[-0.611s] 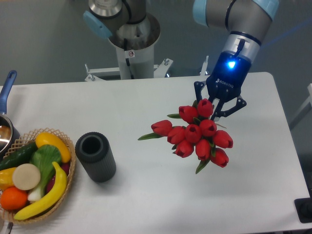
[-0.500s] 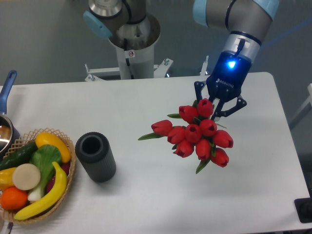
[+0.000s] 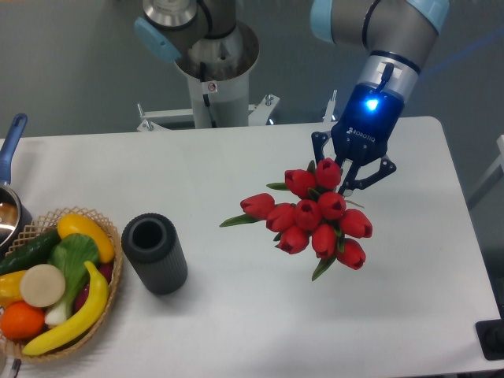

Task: Insert the flowers into the vase
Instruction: 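Hold the red tulip bunch in the gripper and start moving toward the black vase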

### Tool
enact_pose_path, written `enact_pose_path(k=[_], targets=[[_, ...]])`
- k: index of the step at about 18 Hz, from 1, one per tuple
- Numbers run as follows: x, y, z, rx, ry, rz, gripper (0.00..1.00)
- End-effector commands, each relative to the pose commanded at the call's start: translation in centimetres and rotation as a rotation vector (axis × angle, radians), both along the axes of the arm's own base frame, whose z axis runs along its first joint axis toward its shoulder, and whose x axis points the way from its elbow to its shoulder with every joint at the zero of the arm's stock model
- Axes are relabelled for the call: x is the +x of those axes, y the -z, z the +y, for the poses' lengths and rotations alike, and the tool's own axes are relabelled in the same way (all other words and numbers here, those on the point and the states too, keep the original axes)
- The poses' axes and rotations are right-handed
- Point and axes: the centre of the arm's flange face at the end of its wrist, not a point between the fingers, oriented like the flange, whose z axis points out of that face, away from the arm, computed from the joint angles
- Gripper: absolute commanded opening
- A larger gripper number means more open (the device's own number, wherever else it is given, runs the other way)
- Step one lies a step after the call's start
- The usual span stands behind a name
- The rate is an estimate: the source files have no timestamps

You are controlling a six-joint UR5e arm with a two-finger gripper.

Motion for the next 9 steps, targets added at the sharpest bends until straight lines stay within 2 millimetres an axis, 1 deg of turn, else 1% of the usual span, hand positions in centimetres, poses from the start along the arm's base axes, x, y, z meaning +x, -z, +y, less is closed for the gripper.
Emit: enact_pose_path(k=[4, 5, 6, 7, 9], targets=[[0.4, -0.2, 0.6, 0.107, 0.05, -0.022, 0.2], [0.8, -0.3, 0.9, 0.146, 0.07, -0.026, 0.2], [1.3, 0.0, 1.6, 0.176, 0.099, -0.032, 0.2], [2.0, 0.4, 2.9, 0.201, 0.138, -0.038, 0.2], [3.3, 0.5, 4.4, 0.24, 0.186, -0.058, 0.2]])
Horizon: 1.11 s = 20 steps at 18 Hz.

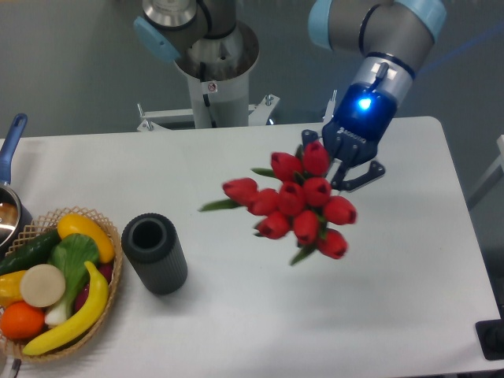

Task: Insert the flowers into the vase
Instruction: 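Carry the tulips over the black vase, stems pointing into its opening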

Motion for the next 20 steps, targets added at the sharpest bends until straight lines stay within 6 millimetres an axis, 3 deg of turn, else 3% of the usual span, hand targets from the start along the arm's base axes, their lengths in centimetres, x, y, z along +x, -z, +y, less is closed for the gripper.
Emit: enact_pose_path(k=[4, 7, 13, 20], targets=[[3.6, 1.0, 2.7, 0.016, 0.082, -0.032, 0.2], [6.1, 2.3, 3.6, 0.041, 0.13, -0.081, 0.2], [9.4, 1.5, 4.4, 0.103, 0.194, -0.114, 0.2], [12.7, 1.1, 6.9, 0.137, 0.282, -0.145, 0.2]])
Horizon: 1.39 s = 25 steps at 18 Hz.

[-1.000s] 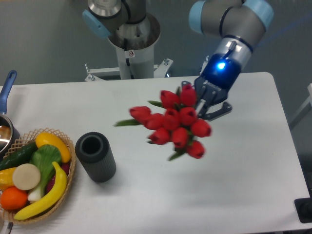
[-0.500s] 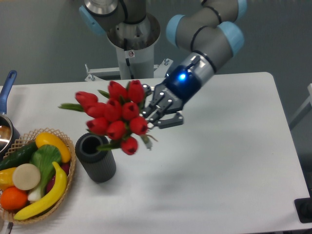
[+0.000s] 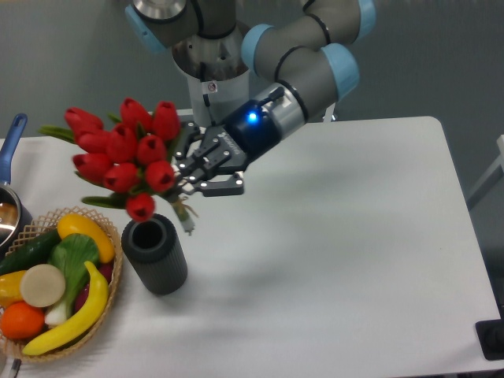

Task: Insert the flowers into the vase
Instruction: 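Carry the tulips over the black vase, stems pointing into its opening, then lower the tulip stems down into the black vase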

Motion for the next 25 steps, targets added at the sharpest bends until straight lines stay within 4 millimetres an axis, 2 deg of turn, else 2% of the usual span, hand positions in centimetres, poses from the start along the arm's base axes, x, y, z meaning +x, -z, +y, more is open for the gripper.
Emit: enact_pose_path(k=[2, 5, 10, 16, 25], targets=[[0.4, -0.2, 0.4, 0.02, 0.018, -0.013, 0.2], [1.4, 1.3, 1.5, 0.002, 0.045, -0.039, 0.2], [1.6, 3.3, 2.3, -0.016, 0.061, -0.067, 0.2], [1.3, 4.6, 2.6, -0.03, 0.06, -0.088, 0.2], [1.4, 8.7, 2.5, -0.065, 0.061, -0.136, 0.2]])
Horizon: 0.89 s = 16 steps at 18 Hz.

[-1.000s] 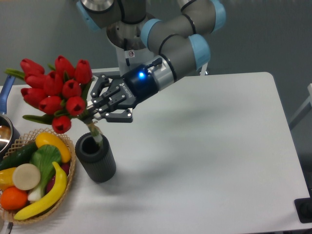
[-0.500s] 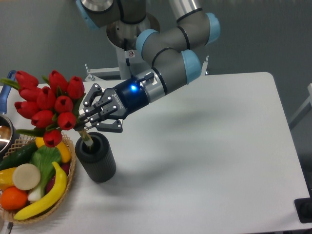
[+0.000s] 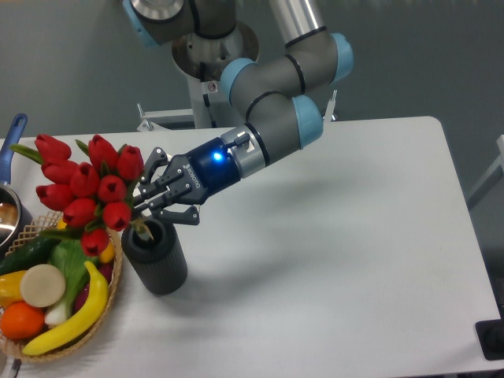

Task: Insert the flowers into the vase
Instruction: 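Lower the tulip stems down into the black vase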

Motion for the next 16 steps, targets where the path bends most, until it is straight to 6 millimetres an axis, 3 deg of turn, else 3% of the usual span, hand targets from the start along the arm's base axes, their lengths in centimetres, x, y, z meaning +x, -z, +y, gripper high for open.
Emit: enact_pose_path(k=[16], targets=[[1.1, 6.1, -0.9, -0.007, 0.007, 0.004, 0.21]])
